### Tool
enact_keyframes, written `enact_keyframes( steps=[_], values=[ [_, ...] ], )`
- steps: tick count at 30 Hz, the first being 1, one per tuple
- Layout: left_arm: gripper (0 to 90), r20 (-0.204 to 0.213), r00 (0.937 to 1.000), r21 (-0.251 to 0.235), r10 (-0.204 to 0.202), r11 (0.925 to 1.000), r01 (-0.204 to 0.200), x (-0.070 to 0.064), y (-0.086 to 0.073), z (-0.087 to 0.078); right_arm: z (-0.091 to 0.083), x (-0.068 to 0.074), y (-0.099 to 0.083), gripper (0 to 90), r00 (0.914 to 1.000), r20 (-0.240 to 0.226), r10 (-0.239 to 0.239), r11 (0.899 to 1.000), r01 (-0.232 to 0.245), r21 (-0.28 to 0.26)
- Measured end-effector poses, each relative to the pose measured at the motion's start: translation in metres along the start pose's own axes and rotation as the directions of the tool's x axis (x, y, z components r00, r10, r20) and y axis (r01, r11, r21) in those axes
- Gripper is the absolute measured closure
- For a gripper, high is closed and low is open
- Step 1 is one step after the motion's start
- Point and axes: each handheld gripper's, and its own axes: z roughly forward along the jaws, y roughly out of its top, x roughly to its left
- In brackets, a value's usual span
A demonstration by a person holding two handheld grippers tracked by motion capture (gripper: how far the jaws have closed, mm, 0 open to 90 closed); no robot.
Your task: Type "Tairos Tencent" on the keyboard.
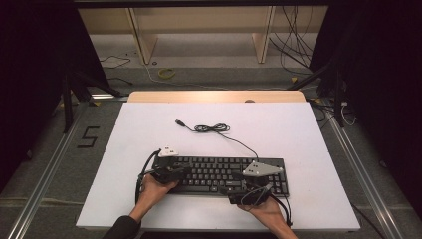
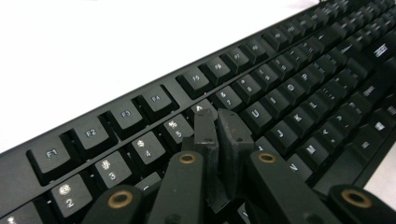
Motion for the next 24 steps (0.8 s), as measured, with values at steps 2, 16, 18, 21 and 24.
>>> enact_keyframes(
  steps=[2,16,18,21,24],
  values=[
    [83.6,0.001,1.0000,-0.001,0.004,1.0000,-0.004,0.000,0.001,-0.003,0.000,0.000,0.000,29.0,1.0000,0.000,0.001,1.000,-0.001,-0.002],
    [62.2,0.035,0.9989,-0.049,-0.031,0.9983,0.033,0.002,0.003,-0.026,-0.005,-0.004,0.000,29.0,0.9999,0.010,0.007,1.000,-0.007,-0.014],
    [56.9,0.055,0.9980,-0.064,-0.030,0.9974,0.034,0.003,0.002,-0.029,-0.006,-0.004,0.000,28.9,0.9999,0.012,0.006,1.000,-0.006,-0.017],
    [48.3,0.079,0.9963,-0.080,-0.034,0.9959,0.041,0.003,0.000,-0.033,-0.007,-0.005,0.000,28.7,0.9999,0.014,0.008,1.000,-0.008,-0.021],
    [42.1,0.098,0.9949,-0.105,-0.023,0.9939,0.033,0.000,-0.002,-0.038,-0.009,-0.006,-0.001,28.6,0.9999,0.014,0.008,1.000,-0.007,-0.025]
  ],
)
